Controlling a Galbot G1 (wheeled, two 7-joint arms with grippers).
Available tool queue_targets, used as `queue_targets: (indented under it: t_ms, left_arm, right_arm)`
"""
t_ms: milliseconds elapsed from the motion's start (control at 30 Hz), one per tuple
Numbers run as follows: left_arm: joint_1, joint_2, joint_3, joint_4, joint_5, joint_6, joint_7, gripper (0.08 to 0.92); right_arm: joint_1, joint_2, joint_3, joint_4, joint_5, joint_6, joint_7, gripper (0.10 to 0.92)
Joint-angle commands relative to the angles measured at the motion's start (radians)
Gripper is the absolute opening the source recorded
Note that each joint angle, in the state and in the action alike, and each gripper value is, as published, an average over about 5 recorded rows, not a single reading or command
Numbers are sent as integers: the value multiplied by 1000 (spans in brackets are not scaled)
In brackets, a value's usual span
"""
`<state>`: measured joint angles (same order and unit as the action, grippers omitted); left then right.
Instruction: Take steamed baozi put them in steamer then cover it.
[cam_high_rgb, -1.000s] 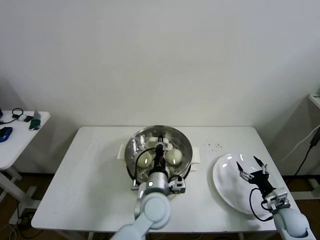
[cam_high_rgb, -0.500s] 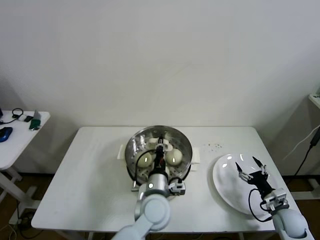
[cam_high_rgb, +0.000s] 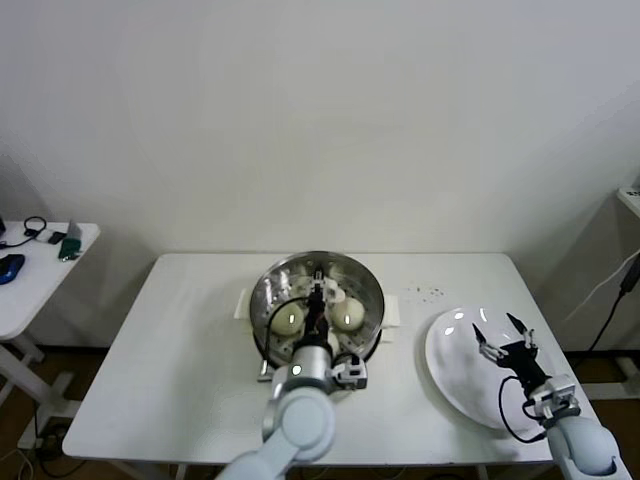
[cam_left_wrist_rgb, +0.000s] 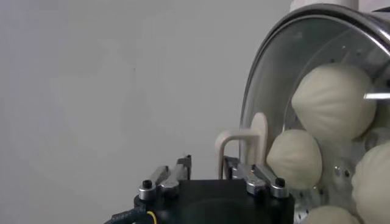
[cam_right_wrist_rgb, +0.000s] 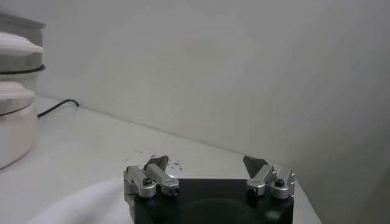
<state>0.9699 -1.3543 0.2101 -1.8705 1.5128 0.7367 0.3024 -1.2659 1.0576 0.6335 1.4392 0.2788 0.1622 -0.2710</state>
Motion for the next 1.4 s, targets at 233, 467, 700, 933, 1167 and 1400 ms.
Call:
queue_targets:
  t_ms: [233,467,700,933,1167,1400]
  left_arm:
    - [89,98,-25,-174,-100,46,-6,608]
    - [145,140,-66,-247,-215,-2,-115,791]
    - [225,205,-224,-332,-474,-131,-304,822]
    - [351,231,-541,-342,-940,-406,-532,823]
    - [559,149,-819,-305,-1270,-699,-550,823]
    - [633,34,-949,-197,-1467,-850,-487,823]
  right_arm:
    - [5,-4,1,2,26,-28,-5,823]
    - [14,-6,-2,-2,22,-28,-5,823]
    - [18,-8,-4,-2,8,-26,-6,823]
    - [14,-12,-4,8,9,-27,-9,823]
    - [12,-8,-7,22,18,-24,-10,823]
    - [5,-9,-9,38,26,-14,-12,823]
